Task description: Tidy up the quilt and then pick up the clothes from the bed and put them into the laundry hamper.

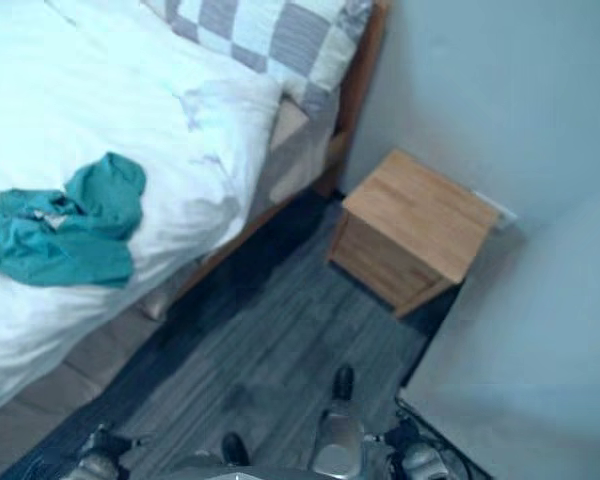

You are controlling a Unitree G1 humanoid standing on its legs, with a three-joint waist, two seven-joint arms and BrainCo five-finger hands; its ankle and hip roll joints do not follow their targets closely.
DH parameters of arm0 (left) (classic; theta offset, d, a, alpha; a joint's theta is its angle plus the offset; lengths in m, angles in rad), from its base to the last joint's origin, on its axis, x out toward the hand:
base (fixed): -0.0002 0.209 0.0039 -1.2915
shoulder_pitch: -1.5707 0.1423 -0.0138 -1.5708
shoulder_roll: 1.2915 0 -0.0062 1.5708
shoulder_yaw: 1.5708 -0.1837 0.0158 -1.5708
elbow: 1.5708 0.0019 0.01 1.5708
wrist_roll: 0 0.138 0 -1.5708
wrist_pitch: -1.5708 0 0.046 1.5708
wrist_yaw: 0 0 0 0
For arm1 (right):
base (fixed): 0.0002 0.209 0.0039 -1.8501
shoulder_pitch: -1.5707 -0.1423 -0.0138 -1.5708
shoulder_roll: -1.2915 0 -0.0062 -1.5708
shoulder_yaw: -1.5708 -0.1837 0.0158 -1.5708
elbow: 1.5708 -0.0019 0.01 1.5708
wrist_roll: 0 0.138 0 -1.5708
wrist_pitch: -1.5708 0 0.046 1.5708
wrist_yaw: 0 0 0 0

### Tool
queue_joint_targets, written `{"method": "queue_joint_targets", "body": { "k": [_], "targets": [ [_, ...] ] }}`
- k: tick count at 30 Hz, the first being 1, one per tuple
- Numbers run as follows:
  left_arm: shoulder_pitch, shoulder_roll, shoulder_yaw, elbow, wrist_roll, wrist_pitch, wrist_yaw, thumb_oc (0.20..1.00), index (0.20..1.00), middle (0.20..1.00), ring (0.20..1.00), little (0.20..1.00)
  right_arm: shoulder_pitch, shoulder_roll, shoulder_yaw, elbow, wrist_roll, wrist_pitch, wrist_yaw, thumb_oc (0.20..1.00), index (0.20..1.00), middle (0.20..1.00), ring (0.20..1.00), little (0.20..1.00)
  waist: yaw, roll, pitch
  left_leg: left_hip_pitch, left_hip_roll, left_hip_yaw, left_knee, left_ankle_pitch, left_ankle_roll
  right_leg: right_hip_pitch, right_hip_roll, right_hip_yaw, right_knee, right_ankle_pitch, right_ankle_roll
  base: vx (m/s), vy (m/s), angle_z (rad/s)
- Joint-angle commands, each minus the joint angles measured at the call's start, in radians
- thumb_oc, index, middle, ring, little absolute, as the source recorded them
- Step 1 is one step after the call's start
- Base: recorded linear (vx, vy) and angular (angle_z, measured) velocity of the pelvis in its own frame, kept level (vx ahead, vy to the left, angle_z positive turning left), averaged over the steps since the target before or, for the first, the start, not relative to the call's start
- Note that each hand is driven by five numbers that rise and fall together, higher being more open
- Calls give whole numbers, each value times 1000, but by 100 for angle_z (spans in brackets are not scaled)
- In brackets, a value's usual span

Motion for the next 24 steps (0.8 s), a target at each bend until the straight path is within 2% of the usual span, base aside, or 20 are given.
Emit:
{"method": "queue_joint_targets", "body": {
  "k": [1,2,3,5,6,7,8,9,10,11,12,13,14,15,16,17,18,19,22,24],
  "targets": [
    [-11,-14,-6,-10,28,-9,5,1000,1000,1000,1000,1000,-49,-22,-8,-12,10,-10,8,1000,1000,1000,1000,1000,-16,22,38,80,209,17,76,-64,-68,74,26,9,82,-30,31,230,-237,32],
    [-11,-20,-11,-11,24,-11,6,1000,1000,1000,1000,1000,-57,-27,3,-9,3,-12,10,1000,1000,1000,1000,1000,-16,32,35,65,239,6,135,-27,-79,81,51,5,88,-39,15,287,-469,38],
    [-24,-33,-22,-28,-6,-9,12,1000,1000,1000,1000,1000,-62,-37,14,-6,-3,-15,1,1000,1000,1000,1000,1000,-8,43,47,-17,332,-6,321,83,-86,112,88,-37,84,-66,-35,287,-470,37],
    [-32,-42,-32,-43,-15,-8,19,1000,1000,1000,1000,1000,-61,-44,12,-1,2,-15,-5,1000,1000,1000,1000,1000,-8,41,53,-44,357,28,364,112,-79,151,96,-77,62,-79,-53,237,-368,44],
    [-49,-57,-52,-72,-18,-14,15,1000,1000,1000,1000,1000,-69,-47,13,6,7,-9,-9,1000,1000,1000,1000,1000,6,27,53,-106,291,48,347,48,-55,209,105,-106,19,-84,-66,244,-263,63],
    [-50,-57,-53,-72,-18,-13,15,1000,1000,1000,1000,1000,-69,-47,13,7,7,-9,-9,1000,1000,1000,1000,1000,2,26,53,-108,287,45,348,44,-51,212,101,-110,17,-83,-63,309,-192,79],
    [-60,-66,-64,-87,-13,-22,16,1000,1000,1000,1000,1000,-77,-49,15,8,3,-10,-10,1000,1000,1000,1000,1000,13,21,40,-168,187,55,289,-22,-27,238,107,-127,-1,-87,-59,173,-63,70],
    [-61,-69,-70,-91,-10,-25,23,1000,1000,1000,1000,1000,-79,-50,14,5,1,-13,-13,1000,1000,1000,1000,1000,16,26,32,-185,170,102,237,-5,-35,255,111,-152,-4,-99,-54,213,-81,56],
    [-64,-69,-75,-95,-8,-26,26,1000,1000,1000,1000,1000,-77,-53,6,2,2,-17,-16,1000,1000,1000,1000,1000,14,31,26,-189,178,172,194,26,-48,275,117,-179,-1,-116,-49,82,-20,29],
    [-63,-70,-75,-96,-8,-26,26,1000,1000,1000,1000,1000,-76,-53,6,2,2,-17,-16,1000,1000,1000,1000,1000,14,31,26,-187,176,173,189,29,-49,275,117,-179,-2,-116,-49,123,-4,38],
    [-68,-65,-85,-107,-3,-24,19,1000,1000,1000,1000,1000,-75,-65,-6,-16,8,-25,-21,1000,1000,1000,1000,1000,13,36,18,-163,208,236,132,63,-51,291,121,-225,32,-138,-47,82,1,37],
    [-68,-65,-85,-107,-3,-23,18,1000,1000,1000,1000,1000,-75,-66,-6,-16,9,-25,-21,1000,1000,1000,1000,1000,12,35,20,-159,205,235,126,66,-51,294,119,-227,35,-140,-47,171,95,47],
    [-67,-53,-95,-122,12,-25,4,1000,1000,1000,1000,1000,-70,-83,-16,-80,-1,-33,-29,1000,1000,1000,1000,1000,12,34,13,-127,159,179,77,51,-27,281,105,-264,151,-138,-32,105,120,36],
    [-70,-46,-100,-117,22,-24,2,1000,1000,1000,1000,1000,-58,-84,-27,-108,-5,-39,-31,1000,1000,1000,1000,1000,3,27,17,-114,152,174,63,43,-16,265,85,-277,237,-123,-22,104,130,28],
    [-71,-46,-100,-117,22,-24,2,1000,1000,1000,1000,1000,-56,-84,-28,-111,-6,-38,-31,1000,1000,1000,1000,1000,1,25,16,-114,146,172,61,42,-13,261,78,-277,247,-128,-19,29,129,60],
    [-74,-22,-100,-124,41,-19,9,1000,1000,1000,1000,1000,-68,-104,-38,-239,-14,-44,-43,1000,1000,1000,1000,1000,-16,2,40,-88,128,157,52,19,14,194,33,-257,429,-48,22,-2,140,91],
    [-72,-8,-92,-125,50,-16,16,1000,1000,1000,1000,1000,-76,-128,-42,-321,-33,-43,-52,1000,1000,1000,1000,1000,-21,-7,56,-77,116,148,38,13,27,141,17,-220,523,-24,38,7,136,97],
    [-65,0,-87,-121,57,-13,20,1000,1000,1000,1000,1000,-89,-150,-46,-376,-51,-49,-58,1000,1000,1000,1000,1000,-23,-8,67,-66,118,132,29,13,30,107,30,-188,571,-14,42,-10,46,45],
    [-47,12,-62,-105,60,-10,29,1000,1000,1000,1000,1000,-119,-223,-58,-509,-92,-57,-78,1000,1000,1000,1000,1000,-14,-14,78,-55,120,102,26,6,33,83,48,-137,543,-32,44,53,-86,48],
    [-35,37,-56,-67,79,-5,24,1000,1000,1000,1000,1000,-202,-327,-50,-635,-150,-78,-89,1000,1000,1000,1000,1000,11,-31,72,-65,127,60,0,12,5,119,26,-120,316,-73,24,101,-253,90]
  ]
}}
